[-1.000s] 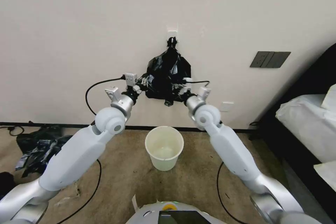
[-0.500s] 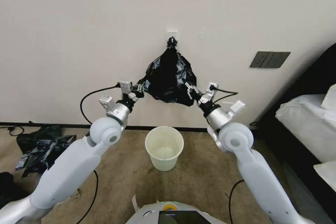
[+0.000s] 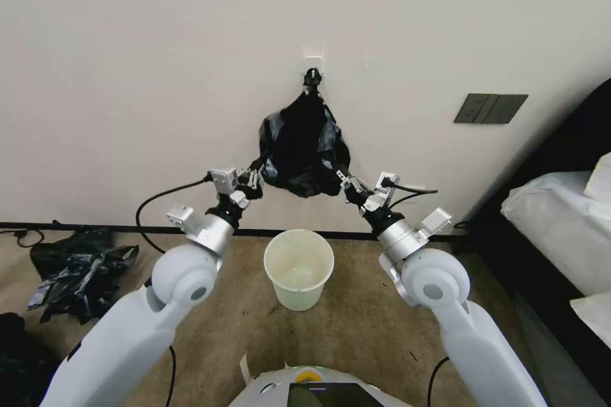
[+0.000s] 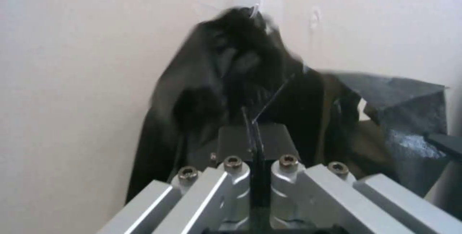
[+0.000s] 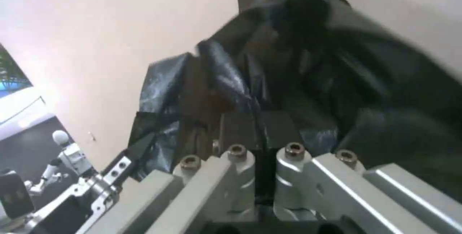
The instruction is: Place a trash bag onto the trash bin.
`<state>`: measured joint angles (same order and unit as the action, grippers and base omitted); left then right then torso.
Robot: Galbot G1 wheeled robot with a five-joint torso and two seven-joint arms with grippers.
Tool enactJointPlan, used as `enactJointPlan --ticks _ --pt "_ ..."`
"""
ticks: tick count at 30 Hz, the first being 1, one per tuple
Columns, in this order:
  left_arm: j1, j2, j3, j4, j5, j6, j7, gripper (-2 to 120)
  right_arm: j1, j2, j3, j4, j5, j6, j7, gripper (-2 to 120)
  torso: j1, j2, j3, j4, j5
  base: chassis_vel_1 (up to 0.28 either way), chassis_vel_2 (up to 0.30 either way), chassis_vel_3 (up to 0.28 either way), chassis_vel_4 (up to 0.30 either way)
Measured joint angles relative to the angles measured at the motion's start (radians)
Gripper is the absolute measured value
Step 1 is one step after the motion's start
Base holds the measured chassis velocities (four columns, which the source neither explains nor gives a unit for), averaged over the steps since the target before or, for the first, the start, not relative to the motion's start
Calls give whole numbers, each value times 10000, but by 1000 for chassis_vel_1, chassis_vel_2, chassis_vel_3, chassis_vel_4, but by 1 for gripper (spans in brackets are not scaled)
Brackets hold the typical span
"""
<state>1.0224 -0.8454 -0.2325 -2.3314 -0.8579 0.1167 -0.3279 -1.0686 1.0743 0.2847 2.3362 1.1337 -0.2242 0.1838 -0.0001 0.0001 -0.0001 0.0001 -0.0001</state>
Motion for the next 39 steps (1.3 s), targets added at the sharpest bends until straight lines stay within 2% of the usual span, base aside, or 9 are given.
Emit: enactJointPlan --ticks 7,11,14,18,23,39 --pt "-48 -93 120 172 221 -86 99 0 -193 129 -81 143 -212 1 10 0 0 0 0 0 0 0 0 0 0" --pt "-721 -250 490 752 281 -95 181 0 -209 186 -95 -13 -324 12 4 0 0 0 1 0 0 0 0 0 0" --pt "-1523 -440 954 1541 287 -106 211 0 -209 256 -173 -300 -407 78 0 0 2 0 2 -4 1 0 0 0 0" --pt "-1989 -645 1374 1956 300 -106 217 0 -241 337 -235 -438 -471 117 -10 0 1 0 1 -2 2 0 0 0 0" --pt "-2119 -932 1690 2288 524 -155 275 0 -320 537 -332 -649 -581 160 -25 0 2 0 2 -2 0 0 0 0 0" --pt "-2281 -1260 1903 2890 722 -360 370 0 146 1050 -842 -1334 -1210 434 -154 0 1 0 2 0 0 0 0 0 0"
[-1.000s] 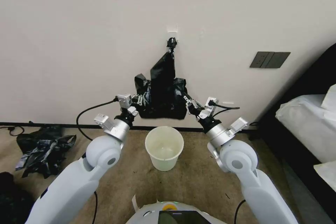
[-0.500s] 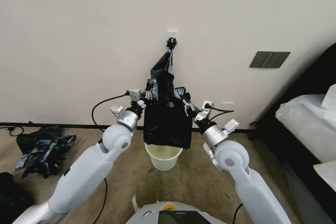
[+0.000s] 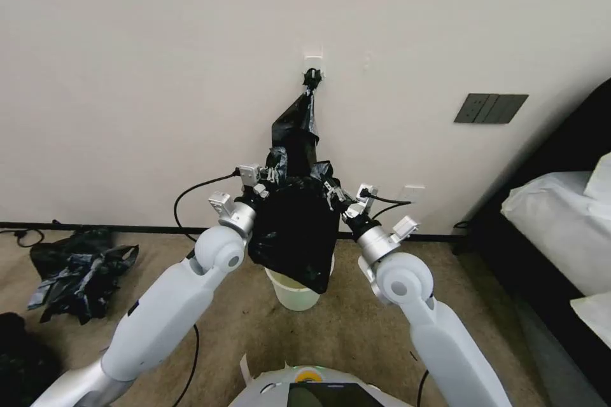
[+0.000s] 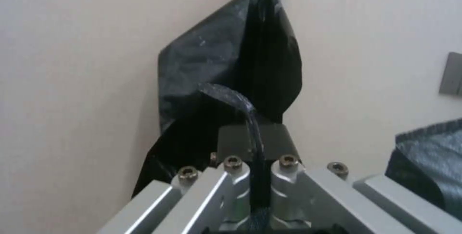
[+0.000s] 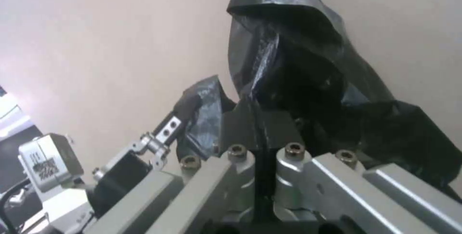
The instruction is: Place a trash bag onto the trash bin.
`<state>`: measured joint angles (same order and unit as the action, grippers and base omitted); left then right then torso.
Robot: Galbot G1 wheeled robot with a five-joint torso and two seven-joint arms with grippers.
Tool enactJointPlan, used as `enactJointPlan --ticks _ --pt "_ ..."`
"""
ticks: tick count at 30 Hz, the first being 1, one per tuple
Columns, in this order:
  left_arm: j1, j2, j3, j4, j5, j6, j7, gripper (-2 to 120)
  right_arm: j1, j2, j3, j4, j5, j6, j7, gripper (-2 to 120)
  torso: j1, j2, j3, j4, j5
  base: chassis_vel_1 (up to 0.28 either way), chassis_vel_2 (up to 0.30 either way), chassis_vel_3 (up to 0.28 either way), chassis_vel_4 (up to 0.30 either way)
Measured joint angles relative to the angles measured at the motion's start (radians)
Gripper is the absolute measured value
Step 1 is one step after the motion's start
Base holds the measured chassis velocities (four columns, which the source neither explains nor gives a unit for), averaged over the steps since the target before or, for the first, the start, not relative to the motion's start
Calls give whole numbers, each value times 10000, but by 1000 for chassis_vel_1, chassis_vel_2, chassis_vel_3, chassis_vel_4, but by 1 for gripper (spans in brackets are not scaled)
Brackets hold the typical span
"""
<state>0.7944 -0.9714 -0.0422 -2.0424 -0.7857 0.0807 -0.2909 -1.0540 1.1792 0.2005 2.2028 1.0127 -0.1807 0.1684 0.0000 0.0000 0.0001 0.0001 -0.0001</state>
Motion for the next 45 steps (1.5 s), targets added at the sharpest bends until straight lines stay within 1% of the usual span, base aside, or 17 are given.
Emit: enactJointPlan --ticks 3,7,10,15,16,18,19,20,22,24,25,29,30,34,36,40,45 --pt "-102 -137 106 109 12 -5 0 0 102 50 0 -111 -1 25 -1 0 0 0 0 -2 0 0 0 0 0" --pt "-14 -317 149 283 174 -78 9 0 3 297 13 -336 -42 101 -24 0 0 0 0 -4 0 0 0 0 0" --pt "264 -370 104 390 351 -200 70 0 -151 565 0 -599 -239 180 -71 0 0 0 0 -1 1 0 0 0 0" --pt "674 -523 -40 461 490 -322 90 0 -360 751 -32 -758 -423 281 -126 0 0 0 0 0 1 0 0 0 0" --pt "833 -591 -77 477 518 -359 91 0 -452 776 -31 -787 -478 309 -147 0 0 0 0 -1 1 0 0 0 0" --pt "1578 -847 -174 533 717 -500 90 0 -898 783 26 -875 -722 445 -262 0 0 0 -1 -2 0 0 0 0 0" --pt "1824 -908 -188 535 796 -535 90 0 -1062 771 54 -893 -807 482 -288 0 0 0 0 -2 1 0 0 0 0" --pt "1824 -908 -188 535 796 -535 90 0 -1062 771 54 -893 -807 482 -288 0 0 0 0 -2 1 0 0 0 0" --pt "2673 -1080 -223 478 1115 -656 101 0 -1611 747 108 -903 -1064 616 -354 0 0 0 -1 0 -1 0 0 0 0" --pt "3105 -1133 -253 424 1318 -732 120 0 -1994 746 110 -916 -1260 703 -394 0 0 0 -1 -1 1 0 0 0 0" --pt "3105 -1133 -253 424 1318 -732 120 0 -1994 746 110 -916 -1260 703 -394 0 0 0 -1 -1 1 0 0 0 0" --pt "3866 -1241 -474 278 1596 -822 105 0 -2825 880 100 -965 -1716 860 -396 0 0 0 -2 -3 1 0 0 0 0" --pt "3866 -1241 -474 278 1596 -822 105 0 -2825 880 100 -965 -1716 860 -396 0 0 0 -2 -3 1 0 0 0 0" --pt "4806 -1266 -712 -15 1984 -897 34 0 -3674 1003 39 -739 -2151 864 -6 0 0 0 -2 0 1 0 0 0 0" --pt "4965 -1276 -733 -36 2061 -926 24 0 -3820 1002 27 -684 -2205 861 64 0 -1 0 -3 -1 1 0 0 0 0" --pt "5722 -1539 -655 56 2453 -1015 -236 0 -4550 974 -12 -400 -2391 833 404 0 -1 1 -2 -1 0 0 0 0 0" --pt "6069 -1657 -586 76 2634 -1023 -312 0 -4932 975 -41 -310 -2437 800 580 0 -1 0 -2 -1 0 0 0 0 0"
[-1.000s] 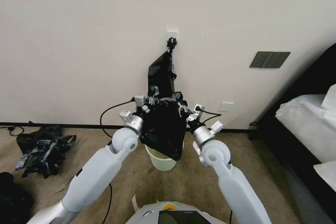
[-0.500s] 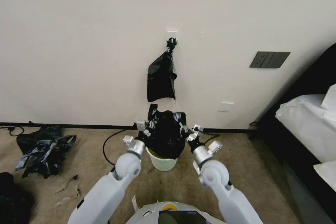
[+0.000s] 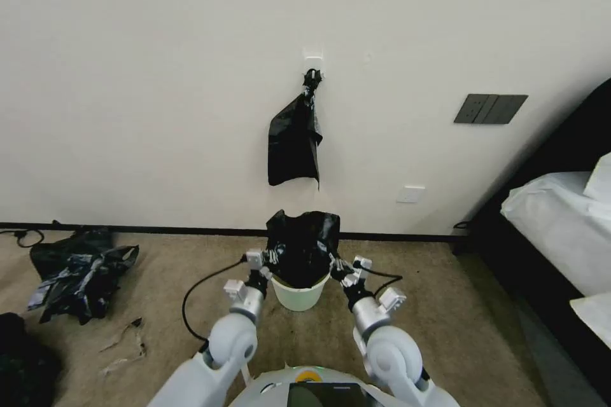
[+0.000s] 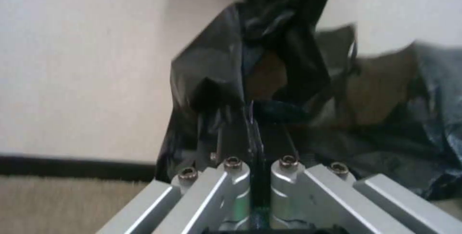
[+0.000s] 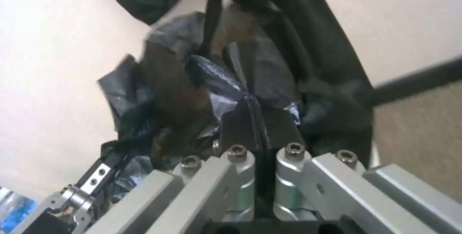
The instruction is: Place a trash bag onto the trash bin.
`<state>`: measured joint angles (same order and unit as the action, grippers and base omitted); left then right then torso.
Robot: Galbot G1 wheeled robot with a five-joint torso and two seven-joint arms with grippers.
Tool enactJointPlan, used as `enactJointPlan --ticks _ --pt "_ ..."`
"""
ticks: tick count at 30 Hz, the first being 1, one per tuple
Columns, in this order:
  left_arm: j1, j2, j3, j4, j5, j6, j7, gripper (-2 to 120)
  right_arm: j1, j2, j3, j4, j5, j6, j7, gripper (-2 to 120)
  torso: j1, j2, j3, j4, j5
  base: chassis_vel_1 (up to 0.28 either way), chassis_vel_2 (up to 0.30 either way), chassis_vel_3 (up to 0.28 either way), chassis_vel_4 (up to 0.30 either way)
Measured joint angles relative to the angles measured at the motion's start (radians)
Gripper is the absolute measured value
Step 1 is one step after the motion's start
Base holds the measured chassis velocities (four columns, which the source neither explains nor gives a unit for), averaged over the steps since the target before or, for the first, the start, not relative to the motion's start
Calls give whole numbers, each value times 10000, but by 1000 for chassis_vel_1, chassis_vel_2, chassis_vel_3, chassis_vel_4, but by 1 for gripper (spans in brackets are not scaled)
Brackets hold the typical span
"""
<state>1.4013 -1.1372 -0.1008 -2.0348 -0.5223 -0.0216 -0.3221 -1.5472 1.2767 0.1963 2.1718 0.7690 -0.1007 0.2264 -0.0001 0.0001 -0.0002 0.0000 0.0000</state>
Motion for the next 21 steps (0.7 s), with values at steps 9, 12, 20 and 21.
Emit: enactJointPlan --ticks 9,12,20,21 --pt "1410 19 -237 -206 279 -58 -183 0 -775 6 -112 -24 -29 -227 390 0 0 -1 1 1 1 0 0 0 0" --pt "1775 -20 -231 -181 442 -157 -168 0 -941 48 -318 -24 -49 -327 485 0 0 -1 1 1 1 0 0 0 0" --pt "1893 -201 -258 -184 694 -235 -351 0 -1167 140 -457 34 -19 -575 871 0 0 -1 1 0 0 0 0 0 0" --pt "1925 -173 -302 -310 709 -235 -394 0 -1218 125 -408 105 5 -595 917 0 0 0 1 -2 0 0 0 0 0"
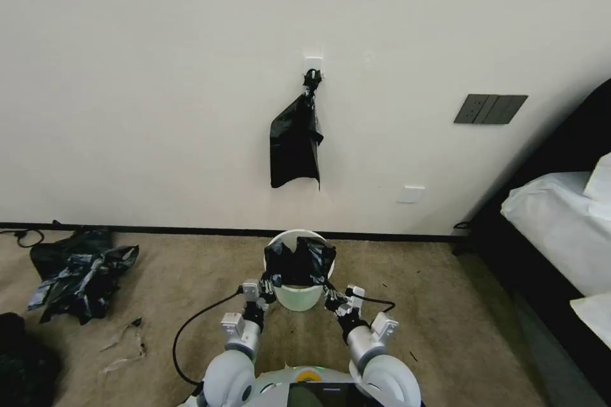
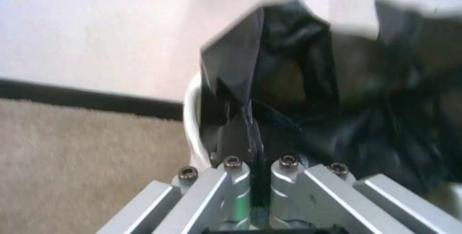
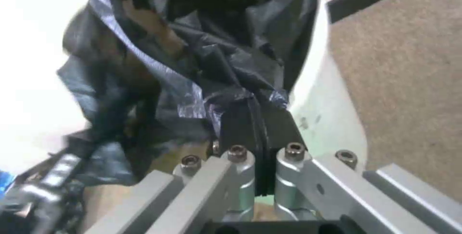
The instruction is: Place a trash bag onto the trash bin.
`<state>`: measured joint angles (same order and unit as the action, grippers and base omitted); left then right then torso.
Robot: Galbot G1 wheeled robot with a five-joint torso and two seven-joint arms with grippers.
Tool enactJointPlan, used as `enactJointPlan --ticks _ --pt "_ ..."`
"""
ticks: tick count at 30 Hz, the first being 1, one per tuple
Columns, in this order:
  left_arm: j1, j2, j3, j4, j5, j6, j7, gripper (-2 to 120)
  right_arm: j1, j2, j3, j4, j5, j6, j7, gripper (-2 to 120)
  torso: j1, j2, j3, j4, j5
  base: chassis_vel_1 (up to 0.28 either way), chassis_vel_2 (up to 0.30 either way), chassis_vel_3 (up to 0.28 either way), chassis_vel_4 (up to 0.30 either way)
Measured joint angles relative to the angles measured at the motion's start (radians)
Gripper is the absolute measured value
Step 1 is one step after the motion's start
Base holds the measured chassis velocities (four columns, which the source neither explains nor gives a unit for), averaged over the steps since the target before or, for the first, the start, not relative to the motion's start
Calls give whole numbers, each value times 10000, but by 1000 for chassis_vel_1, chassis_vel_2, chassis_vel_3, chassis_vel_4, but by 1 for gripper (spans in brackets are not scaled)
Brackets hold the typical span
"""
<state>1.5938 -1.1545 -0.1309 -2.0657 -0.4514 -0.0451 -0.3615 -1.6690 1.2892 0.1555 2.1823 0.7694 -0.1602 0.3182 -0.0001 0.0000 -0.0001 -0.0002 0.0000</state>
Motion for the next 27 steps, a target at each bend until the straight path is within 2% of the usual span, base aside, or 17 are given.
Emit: enactJointPlan --ticks 7,10,11,13,16,22,27 --pt "412 265 -353 -803 12 12 -220 0 -375 -286 447 584 395 -287 376 0 1 0 0 0 -1 0 0 0 0" --pt "827 463 -656 -1110 11 29 -238 0 -543 -550 683 789 909 -921 800 0 1 0 0 2 0 0 0 0 0" --pt "1000 533 -804 -1147 11 36 -244 0 -539 -668 776 850 1262 -1456 1132 0 1 0 1 3 1 0 0 0 0" --pt "1058 543 -850 -1152 11 38 -251 0 -530 -695 795 873 1390 -1616 1236 0 1 0 0 2 1 0 0 0 0" --pt "1341 545 -969 -1179 44 60 -284 0 -442 -824 954 1072 2080 -2496 1710 0 1 0 0 3 1 0 0 0 0" --pt "1403 583 -957 -1040 111 164 -291 0 -133 -961 1342 1017 2881 -3112 2119 0 1 0 1 3 0 0 0 0 0" --pt "1126 732 -878 -624 45 469 -324 0 444 -883 1533 448 3597 -3619 2499 0 1 0 1 2 1 0 0 0 0"
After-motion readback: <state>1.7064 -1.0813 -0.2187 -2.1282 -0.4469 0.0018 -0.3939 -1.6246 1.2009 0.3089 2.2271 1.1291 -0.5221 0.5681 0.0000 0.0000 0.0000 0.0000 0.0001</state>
